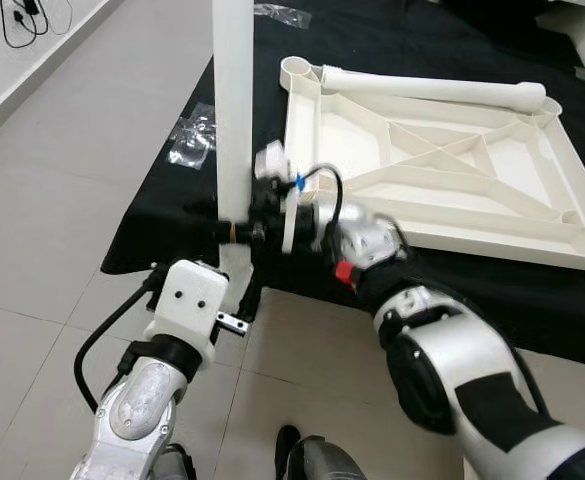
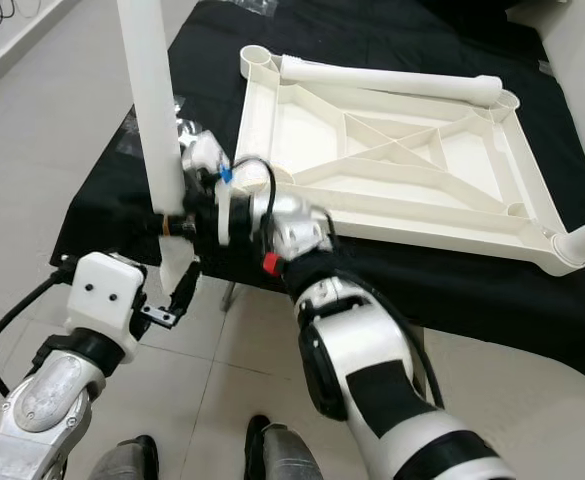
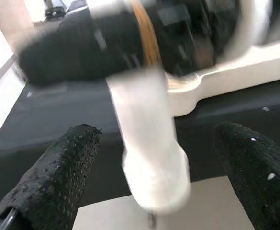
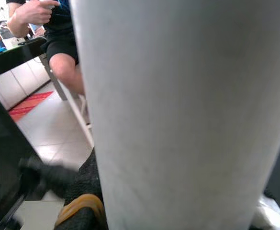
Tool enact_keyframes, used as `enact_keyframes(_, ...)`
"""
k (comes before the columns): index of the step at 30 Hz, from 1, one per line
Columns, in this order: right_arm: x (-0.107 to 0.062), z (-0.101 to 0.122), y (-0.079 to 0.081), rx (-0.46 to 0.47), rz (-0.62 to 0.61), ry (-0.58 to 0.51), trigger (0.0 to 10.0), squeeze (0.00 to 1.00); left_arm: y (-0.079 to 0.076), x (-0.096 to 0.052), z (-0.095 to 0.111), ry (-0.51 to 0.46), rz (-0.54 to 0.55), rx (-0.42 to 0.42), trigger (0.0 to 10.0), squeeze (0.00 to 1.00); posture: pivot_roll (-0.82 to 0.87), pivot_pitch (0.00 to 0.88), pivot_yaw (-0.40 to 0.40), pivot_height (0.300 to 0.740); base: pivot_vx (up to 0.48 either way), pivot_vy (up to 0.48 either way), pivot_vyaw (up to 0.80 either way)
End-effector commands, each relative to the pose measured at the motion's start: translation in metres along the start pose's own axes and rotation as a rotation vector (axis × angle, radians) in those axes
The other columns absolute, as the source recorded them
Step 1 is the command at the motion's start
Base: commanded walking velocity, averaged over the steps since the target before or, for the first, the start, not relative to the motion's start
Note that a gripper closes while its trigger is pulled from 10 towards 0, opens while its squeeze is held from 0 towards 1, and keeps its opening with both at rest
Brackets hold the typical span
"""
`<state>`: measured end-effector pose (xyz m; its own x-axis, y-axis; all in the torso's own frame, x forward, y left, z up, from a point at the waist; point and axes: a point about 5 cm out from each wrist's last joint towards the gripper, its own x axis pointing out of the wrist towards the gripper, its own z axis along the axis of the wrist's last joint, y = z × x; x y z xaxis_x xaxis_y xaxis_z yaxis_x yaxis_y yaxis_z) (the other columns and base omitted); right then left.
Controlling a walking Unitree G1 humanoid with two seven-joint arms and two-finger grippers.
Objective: Building children table
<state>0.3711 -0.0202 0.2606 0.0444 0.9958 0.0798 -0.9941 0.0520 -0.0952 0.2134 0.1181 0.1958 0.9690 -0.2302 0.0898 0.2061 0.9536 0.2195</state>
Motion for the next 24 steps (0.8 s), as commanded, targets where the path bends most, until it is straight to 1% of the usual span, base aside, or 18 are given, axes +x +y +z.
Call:
enact_keyframes(1, -0.007, 0.016, -0.007, -0.009, -0.039, -0.047, 10.0, 0.0, -0.002, -0.004, -0.002, 0.018, -0.014, -0.007, 10.0, 0.0, 0.17, 0.254, -0.174, 0.74, 0.0, 0.0, 0.0)
enact_keyframes(2, -0.011, 0.032, -0.012, -0.014, -0.091, -0.113, 10.0, 0.0, -0.003, -0.004, -0.002, 0.017, -0.016, -0.013, 10.0, 0.0, 0.17, 0.252, -0.177, 0.74, 0.0, 0.0, 0.0)
enact_keyframes(3, -0.011, 0.032, -0.012, -0.014, -0.091, -0.113, 10.0, 0.0, -0.003, -0.004, -0.002, 0.017, -0.016, -0.013, 10.0, 0.0, 0.17, 0.252, -0.177, 0.74, 0.0, 0.0, 0.0)
enact_keyframes(4, -0.016, 0.046, -0.016, -0.012, -0.139, -0.195, 10.0, 0.0, -0.004, -0.003, -0.002, 0.017, -0.019, -0.017, 10.0, 0.0, 0.16, 0.23, -0.171, 0.74, 0.0, 0.0, 0.0)
enact_keyframes(5, -0.022, 0.057, -0.019, -0.027, -0.217, -0.265, 10.0, 0.0, -0.004, -0.001, -0.003, 0.012, -0.017, -0.023, 10.0, 0.0, 0.15, 0.22, -0.171, 0.74, 0.0, 0.0, 0.0)
enact_keyframes(8, -0.022, 0.057, -0.019, -0.027, -0.217, -0.265, 10.0, 0.0, -0.004, -0.001, -0.003, 0.012, -0.017, -0.023, 10.0, 0.0, 0.15, 0.22, -0.171, 0.74, 0.0, 0.0, 0.0)
enact_keyframes(9, -0.026, 0.063, -0.021, -0.038, -0.266, -0.308, 10.0, 0.0, -0.005, 0.001, -0.003, 0.01, -0.016, -0.027, 10.0, 0.0, 0.15, 0.216, -0.169, 0.74, 0.0, 0.0, 0.0)
enact_keyframes(10, -0.026, 0.063, -0.021, -0.038, -0.266, -0.308, 10.0, 0.0, -0.005, 0.001, -0.003, 0.01, -0.016, -0.027, 10.0, 0.0, 0.15, 0.216, -0.169, 0.74, 0.0, 0.0, 0.0)
enact_keyframes(11, -0.038, 0.064, -0.026, -0.055, -0.435, -0.358, 10.0, 0.0, -0.004, 0.004, -0.002, 0.001, -0.013, -0.028, 10.0, 0.0, 0.15, 0.19, -0.157, 0.74, 0.0, 0.0, 0.0)
enact_keyframes(12, -0.052, 0.058, -0.028, -0.09, -0.602, -0.393, 10.0, 0.0, -0.003, 0.007, -0.001, -0.01, -0.009, -0.025, 10.0, 0.0, 0.14, 0.164, -0.146, 0.74, 0.0, 0.0, 0.0)
enact_keyframes(15, -0.052, 0.058, -0.028, -0.09, -0.602, -0.393, 10.0, 0.0, -0.003, 0.007, -0.001, -0.01, -0.009, -0.025, 10.0, 0.0, 0.14, 0.164, -0.146, 0.74, 0.0, 0.0, 0.0)
enact_keyframes(16, -0.067, 0.048, -0.025, -0.089, -0.736, -0.42, 10.0, 0.0, -0.003, 0.01, 0.002, -0.025, -0.003, -0.02, 10.0, 0.0, 0.15, 0.158, -0.145, 0.74, 0.0, 0.0, -0.76)
enact_keyframes(17, -0.078, 0.037, -0.017, -0.108, -0.827, -0.43, 10.0, 0.0, -0.001, 0.013, 0.005, -0.041, 0.004, -0.009, 10.0, 0.0, 0.14, 0.142, -0.134, 0.74, 0.0, 0.0, -0.76)
enact_keyframes(18, -0.086, 0.031, -0.011, -0.136, -0.89, -0.424, 10.0, 0.0, 0.0, 0.017, 0.007, -0.054, 0.008, -0.001, 10.0, 0.0, 0.14, 0.135, -0.131, 0.74, 0.0, 0.0, -0.76)
enact_keyframes(19, -0.089, 0.029, -0.006, -0.14, -0.914, -0.437, 10.0, 0.0, 0.003, 0.02, 0.01, -0.07, 0.021, 0.009, 10.0, 0.0, 0.14, 0.127, -0.13, 0.74, 0.0, 0.0, -0.76)
enact_keyframes(20, -0.089, 0.029, -0.006, -0.14, -0.914, -0.437, 10.0, 0.0, 0.003, 0.02, 0.01, -0.07, 0.021, 0.009, 10.0, 0.0, 0.14, 0.127, -0.13, 0.74, 0.0, 0.0, -0.76)
enact_keyframes(21, -0.09, 0.031, -0.004, -0.169, -0.932, -0.446, 10.0, 0.0, 0.005, 0.022, 0.013, -0.082, 0.032, 0.013, 10.0, 0.0, 0.14, 0.123, -0.127, 0.74, 0.0, 0.0, -0.77)
enact_keyframes(24, -0.091, 0.032, -0.003, -0.185, -0.94, -0.453, 10.0, 0.0, 0.007, 0.024, 0.014, -0.088, 0.039, 0.013, 10.0, 0.0, 0.14, 0.123, -0.127, 0.74, 0.0, 0.0, 0.0)
